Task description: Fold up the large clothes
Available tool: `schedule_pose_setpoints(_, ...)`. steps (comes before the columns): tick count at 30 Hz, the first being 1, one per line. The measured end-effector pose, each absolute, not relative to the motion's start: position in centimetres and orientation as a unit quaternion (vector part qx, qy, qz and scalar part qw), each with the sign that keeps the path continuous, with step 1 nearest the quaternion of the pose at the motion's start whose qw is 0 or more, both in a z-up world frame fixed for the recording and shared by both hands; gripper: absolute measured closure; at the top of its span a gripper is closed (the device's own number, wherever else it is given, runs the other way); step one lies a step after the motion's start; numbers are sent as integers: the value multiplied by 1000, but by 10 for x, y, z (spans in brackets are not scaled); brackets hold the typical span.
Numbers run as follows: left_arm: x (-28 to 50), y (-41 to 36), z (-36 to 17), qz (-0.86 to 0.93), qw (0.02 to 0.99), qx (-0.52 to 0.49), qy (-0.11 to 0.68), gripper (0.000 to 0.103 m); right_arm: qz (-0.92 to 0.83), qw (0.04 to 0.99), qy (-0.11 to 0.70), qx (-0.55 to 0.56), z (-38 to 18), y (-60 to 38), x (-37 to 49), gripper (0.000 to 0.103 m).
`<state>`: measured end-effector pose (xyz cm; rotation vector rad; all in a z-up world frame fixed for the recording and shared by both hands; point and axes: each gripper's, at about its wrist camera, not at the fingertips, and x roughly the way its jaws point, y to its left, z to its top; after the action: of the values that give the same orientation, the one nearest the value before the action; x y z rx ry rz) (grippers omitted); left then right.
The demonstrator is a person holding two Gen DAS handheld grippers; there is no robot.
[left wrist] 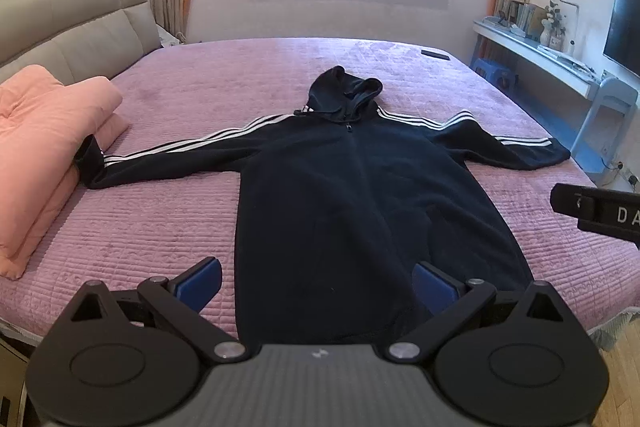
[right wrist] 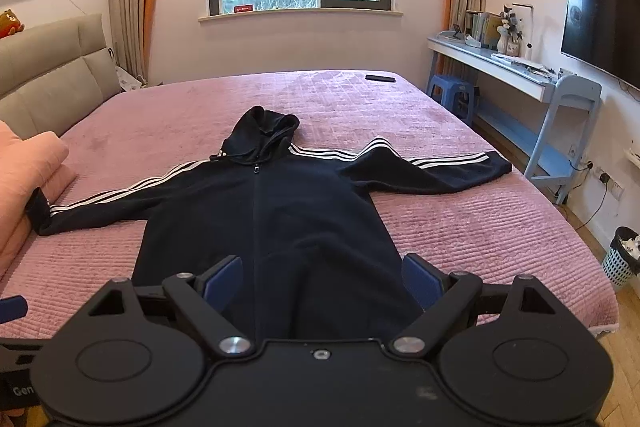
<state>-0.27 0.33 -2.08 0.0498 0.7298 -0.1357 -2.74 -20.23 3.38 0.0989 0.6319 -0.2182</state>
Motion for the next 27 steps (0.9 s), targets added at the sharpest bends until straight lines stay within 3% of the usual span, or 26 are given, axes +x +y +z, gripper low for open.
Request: schedule_pose_setpoints(27, -1, -3, -25, -69, 924, 32, 374, 0, -109, 940, 318, 65, 25, -216, -25, 0)
